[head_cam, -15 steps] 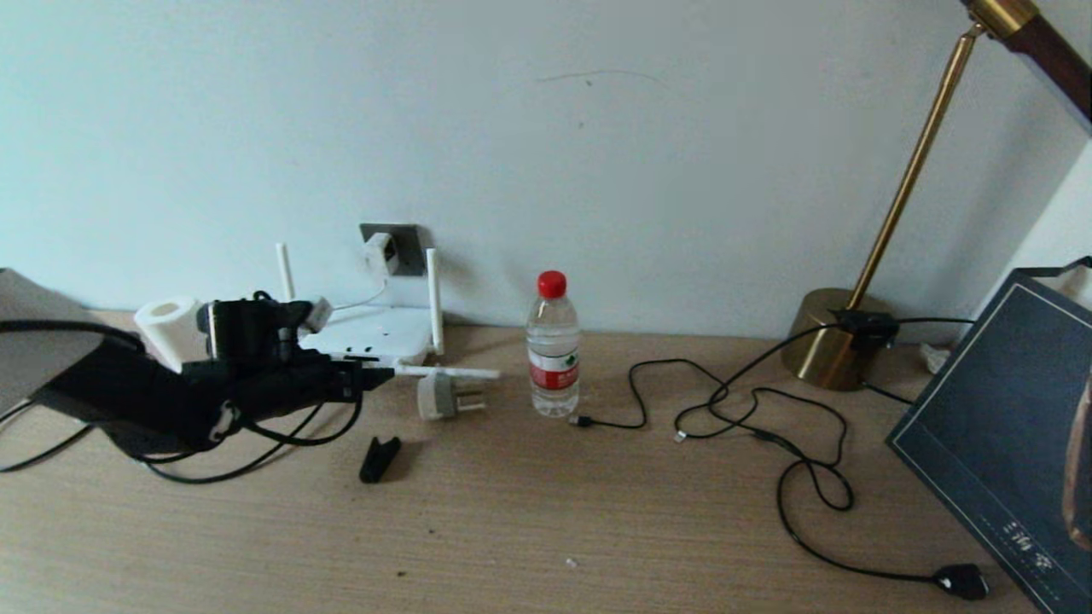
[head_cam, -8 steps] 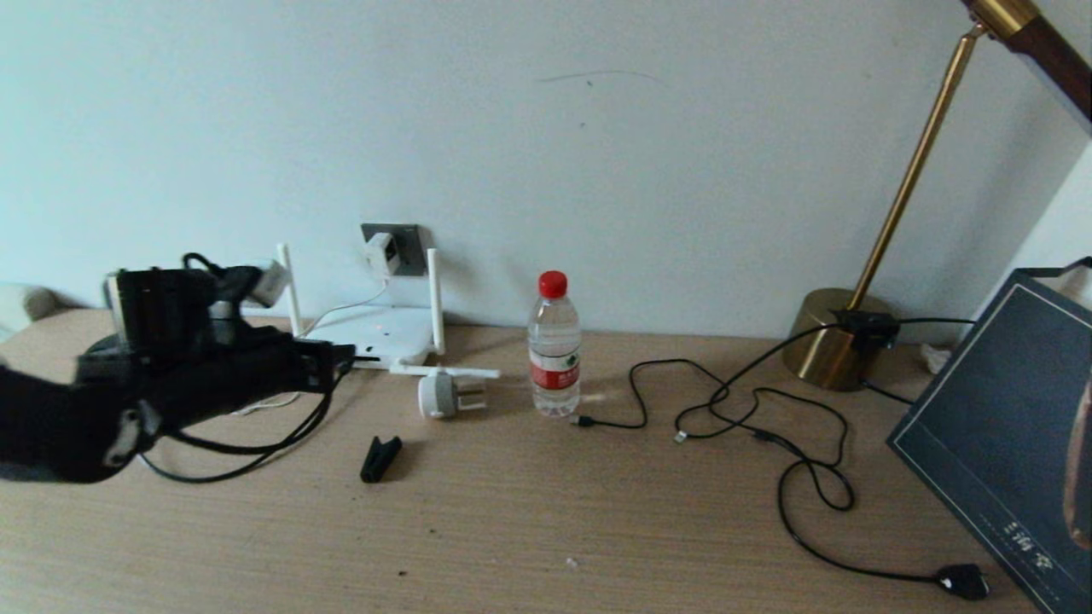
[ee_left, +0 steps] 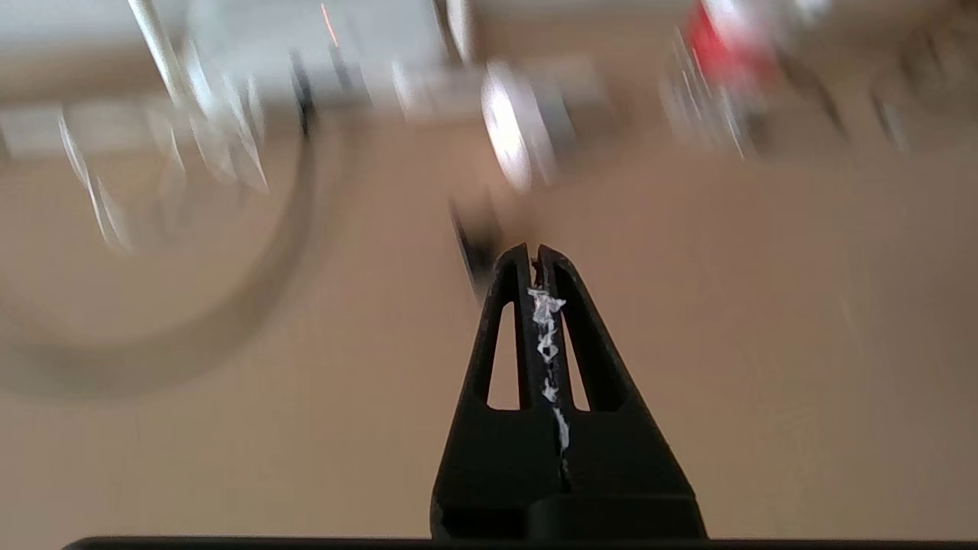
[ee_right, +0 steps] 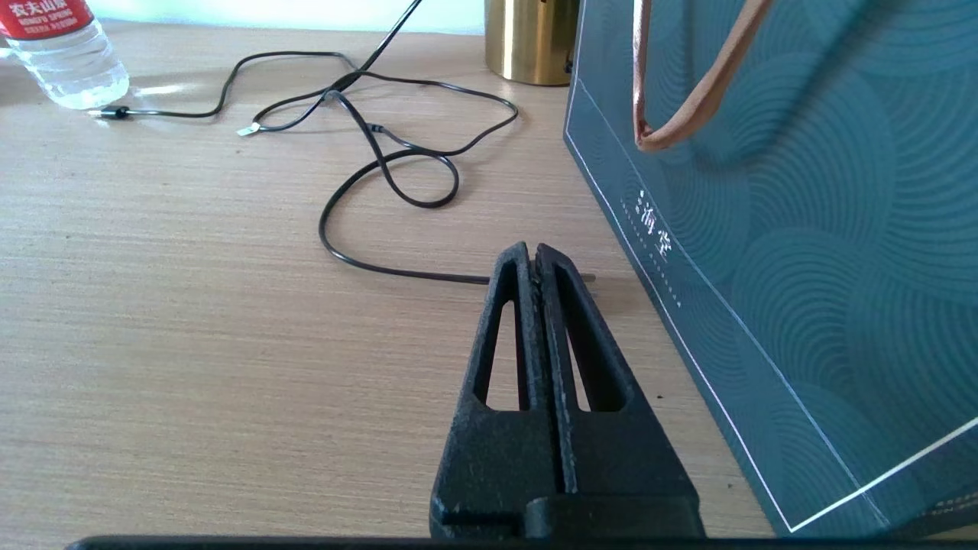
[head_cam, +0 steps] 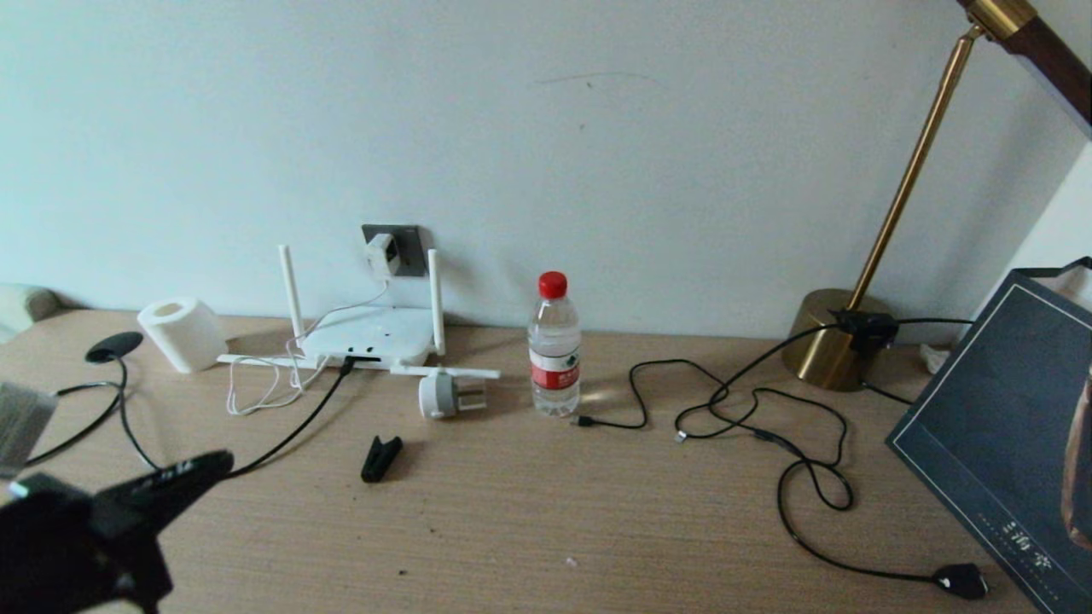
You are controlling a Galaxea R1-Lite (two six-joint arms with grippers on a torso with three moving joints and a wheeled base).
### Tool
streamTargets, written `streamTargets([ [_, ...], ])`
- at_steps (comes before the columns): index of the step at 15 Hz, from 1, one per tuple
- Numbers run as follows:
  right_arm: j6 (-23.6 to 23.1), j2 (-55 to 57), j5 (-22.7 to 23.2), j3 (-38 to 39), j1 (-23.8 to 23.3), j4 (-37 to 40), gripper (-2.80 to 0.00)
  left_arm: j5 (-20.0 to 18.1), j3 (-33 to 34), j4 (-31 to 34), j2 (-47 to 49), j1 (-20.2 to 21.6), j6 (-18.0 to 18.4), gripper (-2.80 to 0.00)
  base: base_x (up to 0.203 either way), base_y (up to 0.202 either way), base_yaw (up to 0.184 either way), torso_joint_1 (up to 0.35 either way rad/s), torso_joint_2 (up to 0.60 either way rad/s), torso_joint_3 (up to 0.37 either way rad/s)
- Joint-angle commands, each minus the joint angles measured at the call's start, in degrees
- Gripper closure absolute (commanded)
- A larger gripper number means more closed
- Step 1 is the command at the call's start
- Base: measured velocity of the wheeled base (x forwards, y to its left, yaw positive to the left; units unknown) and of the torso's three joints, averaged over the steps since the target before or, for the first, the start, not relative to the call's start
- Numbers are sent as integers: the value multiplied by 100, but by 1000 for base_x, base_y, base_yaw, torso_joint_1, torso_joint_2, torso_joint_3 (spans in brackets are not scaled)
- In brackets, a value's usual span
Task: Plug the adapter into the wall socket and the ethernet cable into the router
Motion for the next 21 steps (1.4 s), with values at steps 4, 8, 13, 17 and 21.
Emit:
streamTargets([
  [4, -13, 7, 2, 0, 0, 2, 0, 754, 993, 3138, -4174, 117, -10, 0, 0, 0, 0, 0, 0, 0],
  [8, -5, 7, 2, 0, 0, 9, 0, 692, 1156, 3556, -5380, 219, 115, 0, 0, 0, 0, 0, 0, 0],
  [13, 4, 7, 2, 0, 0, 9, 0, 861, 1186, 3561, -5345, 232, -191, 0, 0, 0, 0, 0, 0, 0],
  [17, 4, 7, 2, 0, 0, 9, 0, 1107, 1186, 3561, -5345, 232, -528, 0, 0, 0, 0, 0, 0, 0],
  [21, -5, 7, 2, 0, 0, 0, 0, 1107, 1186, 3561, -5345, 232, -532, 0, 0, 0, 0, 0, 0, 0],
])
